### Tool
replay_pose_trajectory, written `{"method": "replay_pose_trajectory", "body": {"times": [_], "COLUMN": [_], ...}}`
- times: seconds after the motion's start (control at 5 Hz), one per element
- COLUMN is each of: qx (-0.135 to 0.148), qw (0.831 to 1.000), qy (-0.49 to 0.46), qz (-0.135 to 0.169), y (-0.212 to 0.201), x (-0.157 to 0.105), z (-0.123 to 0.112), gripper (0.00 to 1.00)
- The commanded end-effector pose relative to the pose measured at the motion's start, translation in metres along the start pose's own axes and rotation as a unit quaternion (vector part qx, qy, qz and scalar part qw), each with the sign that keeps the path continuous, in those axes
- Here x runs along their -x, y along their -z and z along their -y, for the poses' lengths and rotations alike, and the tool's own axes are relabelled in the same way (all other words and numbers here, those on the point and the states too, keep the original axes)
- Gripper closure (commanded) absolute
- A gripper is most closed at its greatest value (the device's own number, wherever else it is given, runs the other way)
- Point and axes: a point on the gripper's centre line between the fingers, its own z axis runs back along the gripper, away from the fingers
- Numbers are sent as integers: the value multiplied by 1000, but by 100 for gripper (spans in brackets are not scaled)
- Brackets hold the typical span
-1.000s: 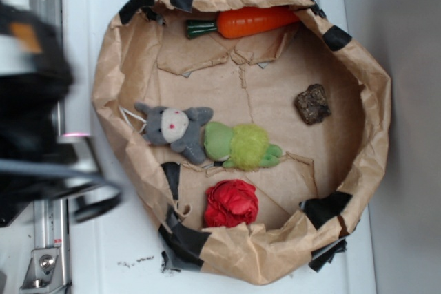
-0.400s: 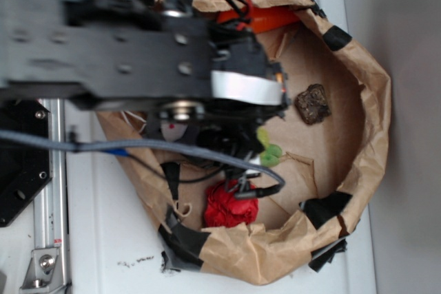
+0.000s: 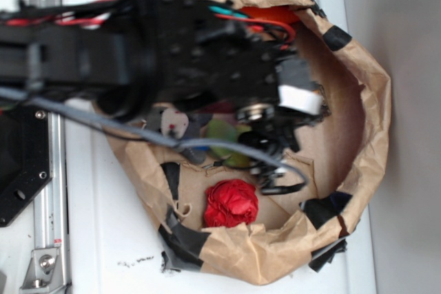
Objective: Grab the rock.
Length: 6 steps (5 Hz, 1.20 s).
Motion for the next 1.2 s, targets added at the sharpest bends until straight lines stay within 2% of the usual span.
{"method": "replay_pose_trajectory", "body": {"times": [0.0, 0.2, 0.4, 0.6, 0.8, 1.0], "qx": [-10, -13, -25, -42, -75, -118], "qw": [999, 1000, 999, 998, 996, 993], "qy": [3, -7, -22, -50, -28, -19], "qz": [42, 16, 3, -25, -36, -21], "y": [-13, 6, 17, 12, -30, -79], "x": [-51, -50, -48, -42, -34, -33], "z": [-9, -7, -4, -5, -7, -1], "gripper": [0, 0, 100, 100, 100, 100]}}
